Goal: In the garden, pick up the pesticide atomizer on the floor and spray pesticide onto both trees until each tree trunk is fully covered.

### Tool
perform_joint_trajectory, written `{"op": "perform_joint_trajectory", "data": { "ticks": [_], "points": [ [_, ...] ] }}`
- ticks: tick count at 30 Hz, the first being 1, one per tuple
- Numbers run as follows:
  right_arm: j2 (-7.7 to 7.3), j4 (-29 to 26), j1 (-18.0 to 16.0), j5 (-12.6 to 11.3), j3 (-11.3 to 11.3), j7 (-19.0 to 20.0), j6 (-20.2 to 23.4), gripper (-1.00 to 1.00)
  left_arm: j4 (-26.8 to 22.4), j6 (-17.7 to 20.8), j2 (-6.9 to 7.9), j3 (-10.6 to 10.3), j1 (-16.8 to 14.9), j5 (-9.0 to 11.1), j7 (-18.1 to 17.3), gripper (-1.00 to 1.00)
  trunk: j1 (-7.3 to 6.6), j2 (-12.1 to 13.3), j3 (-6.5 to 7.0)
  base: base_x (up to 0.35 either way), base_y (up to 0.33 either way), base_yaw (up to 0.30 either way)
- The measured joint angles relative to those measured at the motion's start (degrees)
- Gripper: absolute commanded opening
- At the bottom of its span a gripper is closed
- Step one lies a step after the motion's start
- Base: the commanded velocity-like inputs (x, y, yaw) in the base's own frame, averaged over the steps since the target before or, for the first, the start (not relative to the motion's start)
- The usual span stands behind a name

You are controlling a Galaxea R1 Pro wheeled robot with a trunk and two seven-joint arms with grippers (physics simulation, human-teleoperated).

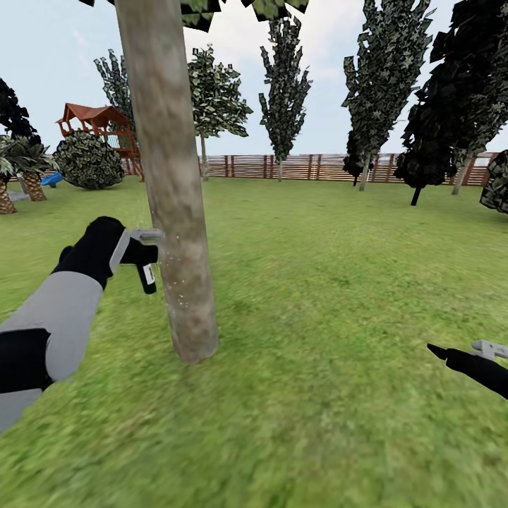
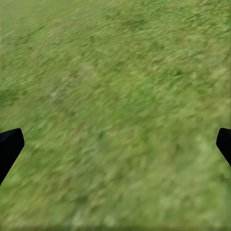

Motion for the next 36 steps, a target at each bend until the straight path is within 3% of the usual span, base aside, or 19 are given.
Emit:
{"op": "perform_joint_trajectory", "data": {
  "ticks": [8, 14, 18, 20, 26, 36],
  "points": [
    [0.0, 0.0, 0.0, 0.0, 0.0, 0.0, 0.0, 1.0, 0.18, 0.1, 0.0, 0.0, -3.75, -0.01, 0.0, -1.0, 0.0, 0.0, 0.0, 0.0, 0.0, 0.0],
    [0.0, 0.0, 0.0, 0.0, 0.0, 0.0, 0.0, 1.0, 0.37, 0.1, 0.41, 0.0, -4.53, -0.13, 0.0, -1.0, 0.0, 0.0, 0.0, 0.0, 0.0, 0.0],
    [0.0, 0.0, 0.0, 0.0, 0.0, 0.0, 0.0, 1.0, 2.61, 0.04, 2.84, 0.05, -4.54, -0.51, 0.01, -1.0, 0.01, 0.0, -0.01, 0.0, 0.0, 0.0],
    [0.0, 0.0, 0.0, 0.0, 0.02, 0.0, 0.0, 1.0, 3.05, 0.03, 3.22, 0.02, -4.54, -0.2, 0.0, -1.0, 0.0, 0.0, 0.0, 0.0, 0.0, 0.0],
    [0.0, 0.0, 0.0, 0.0, 0.0, 0.0, 0.0, 1.0, 10.37, -0.3, 2.83, -0.25, -4.47, -0.11, 0.0, -1.0, 0.01, 0.01, -0.01, 0.0, 0.0, 0.0],
    [0.0, 0.0, 0.0, 0.0, 0.03, -0.01, 0.0, 1.0, 11.14, -2.12, 2.81, -0.17, -4.12, -0.12, -0.23, -1.0, 0.0, 0.0, 0.0, 0.0, 0.0, 0.0]
  ]
}}
